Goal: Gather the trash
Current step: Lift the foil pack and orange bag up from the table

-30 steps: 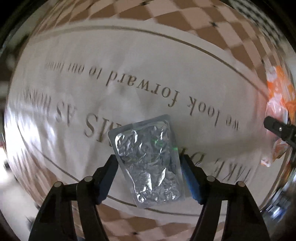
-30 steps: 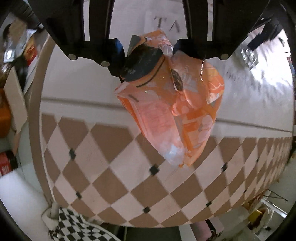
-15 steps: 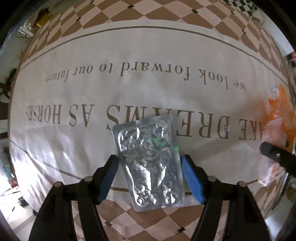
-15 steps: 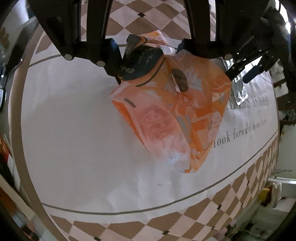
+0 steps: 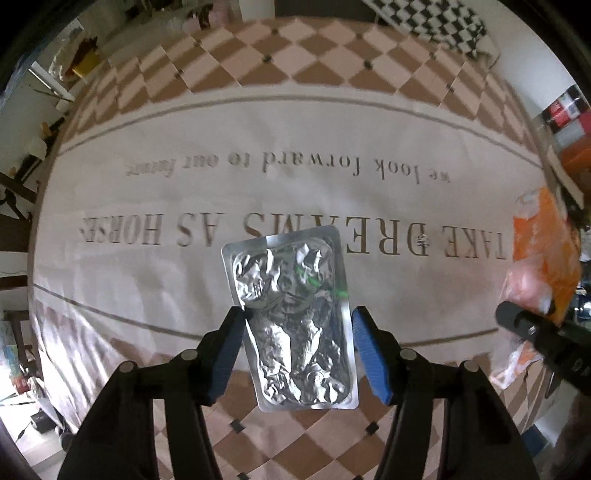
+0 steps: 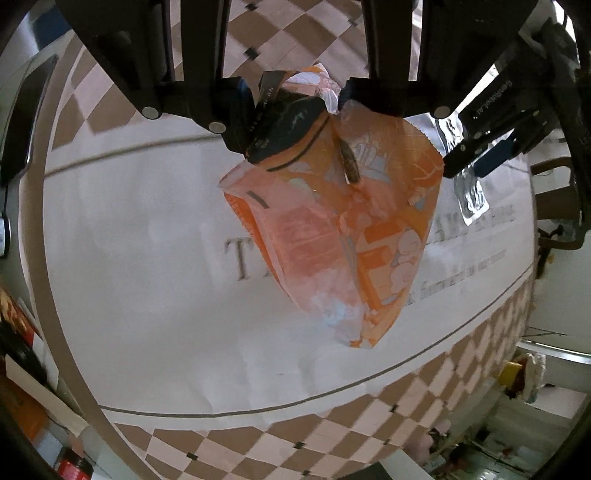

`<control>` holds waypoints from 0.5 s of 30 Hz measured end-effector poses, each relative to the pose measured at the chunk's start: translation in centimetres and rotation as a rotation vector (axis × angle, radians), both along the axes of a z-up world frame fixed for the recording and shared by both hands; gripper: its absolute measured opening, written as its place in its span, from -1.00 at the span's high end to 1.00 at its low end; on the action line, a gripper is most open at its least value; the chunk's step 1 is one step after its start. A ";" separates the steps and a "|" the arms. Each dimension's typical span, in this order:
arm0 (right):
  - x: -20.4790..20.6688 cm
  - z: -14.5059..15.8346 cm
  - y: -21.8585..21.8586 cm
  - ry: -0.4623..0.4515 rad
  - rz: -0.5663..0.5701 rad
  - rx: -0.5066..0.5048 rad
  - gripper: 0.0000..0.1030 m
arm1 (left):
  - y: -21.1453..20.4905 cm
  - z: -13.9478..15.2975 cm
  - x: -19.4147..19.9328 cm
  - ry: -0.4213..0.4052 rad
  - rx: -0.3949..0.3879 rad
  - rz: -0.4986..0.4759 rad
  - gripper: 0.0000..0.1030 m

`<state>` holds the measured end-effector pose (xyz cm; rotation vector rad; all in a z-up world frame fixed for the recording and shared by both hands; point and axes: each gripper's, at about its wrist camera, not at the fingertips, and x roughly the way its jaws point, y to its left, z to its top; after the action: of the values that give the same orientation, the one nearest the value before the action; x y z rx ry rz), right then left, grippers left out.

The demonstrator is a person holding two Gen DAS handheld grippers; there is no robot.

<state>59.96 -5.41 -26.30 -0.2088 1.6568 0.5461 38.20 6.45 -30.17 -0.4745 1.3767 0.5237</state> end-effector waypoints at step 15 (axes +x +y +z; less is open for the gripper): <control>-9.6 3.0 -2.1 -0.062 -0.115 0.038 0.29 | 3.4 0.5 -9.1 -0.110 -0.154 0.151 0.36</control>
<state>50.35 -7.53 -23.25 -0.1007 1.5860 0.4790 29.09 9.83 -29.63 -0.7268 1.2867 0.5082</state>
